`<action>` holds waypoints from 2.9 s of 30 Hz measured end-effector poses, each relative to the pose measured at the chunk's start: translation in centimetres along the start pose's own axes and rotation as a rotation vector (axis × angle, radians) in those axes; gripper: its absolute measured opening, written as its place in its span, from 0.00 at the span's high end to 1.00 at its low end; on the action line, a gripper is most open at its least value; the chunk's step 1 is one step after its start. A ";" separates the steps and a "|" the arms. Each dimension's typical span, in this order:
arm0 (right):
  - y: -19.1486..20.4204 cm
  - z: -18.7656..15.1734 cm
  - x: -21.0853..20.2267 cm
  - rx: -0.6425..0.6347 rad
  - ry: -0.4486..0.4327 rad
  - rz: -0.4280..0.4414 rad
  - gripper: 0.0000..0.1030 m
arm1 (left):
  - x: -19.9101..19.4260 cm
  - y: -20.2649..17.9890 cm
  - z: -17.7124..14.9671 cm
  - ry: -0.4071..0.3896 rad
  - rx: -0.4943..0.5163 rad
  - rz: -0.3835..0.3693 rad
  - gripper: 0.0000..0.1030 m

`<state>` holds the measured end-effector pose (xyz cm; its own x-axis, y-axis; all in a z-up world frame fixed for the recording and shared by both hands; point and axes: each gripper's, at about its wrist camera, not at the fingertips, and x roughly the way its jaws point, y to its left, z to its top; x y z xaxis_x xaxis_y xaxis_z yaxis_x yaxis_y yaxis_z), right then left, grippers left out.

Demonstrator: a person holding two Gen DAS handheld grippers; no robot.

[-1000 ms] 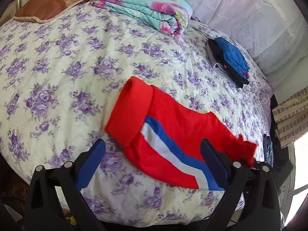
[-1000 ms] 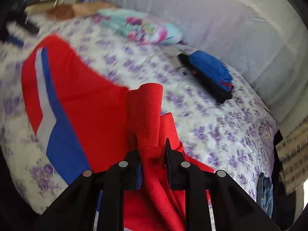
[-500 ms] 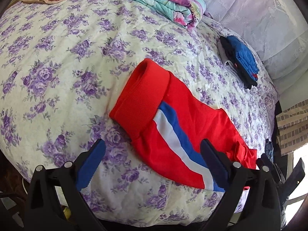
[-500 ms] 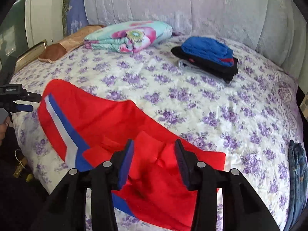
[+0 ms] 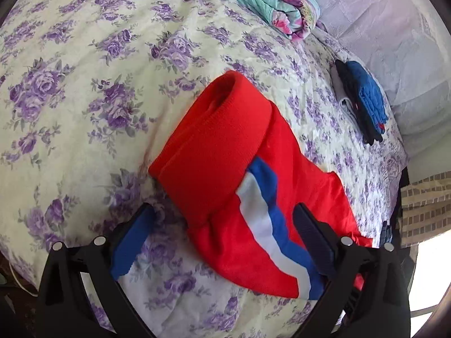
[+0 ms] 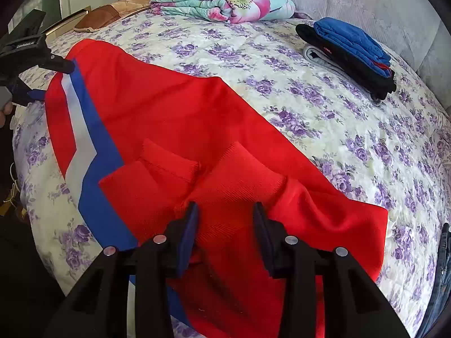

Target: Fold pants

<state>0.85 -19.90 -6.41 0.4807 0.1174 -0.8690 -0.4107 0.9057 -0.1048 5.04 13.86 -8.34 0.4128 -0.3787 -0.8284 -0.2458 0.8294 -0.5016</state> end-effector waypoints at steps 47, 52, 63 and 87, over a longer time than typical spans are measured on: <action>-5.0 -3.0 -5.8 0.187 -0.168 0.085 0.32 | -6.1 -21.8 -9.1 -0.261 0.693 0.015 0.60; -0.5 -0.3 -2.8 0.003 -0.134 0.153 0.55 | -7.0 -19.0 -6.9 -0.260 0.575 0.050 0.60; 1.3 1.6 -2.0 -0.045 -0.134 0.126 0.53 | -7.2 -19.7 -7.8 -0.258 0.604 0.039 0.60; -18.0 -14.1 -7.8 0.689 -0.153 0.010 0.29 | -2.3 -29.9 -14.9 -0.240 0.912 0.046 0.60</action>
<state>-6.47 -42.91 -4.55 0.6041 0.1367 -0.7851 0.1448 0.9500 0.2768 -1.57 -16.17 4.81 0.6142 -0.3267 -0.7183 0.4726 0.8812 0.0034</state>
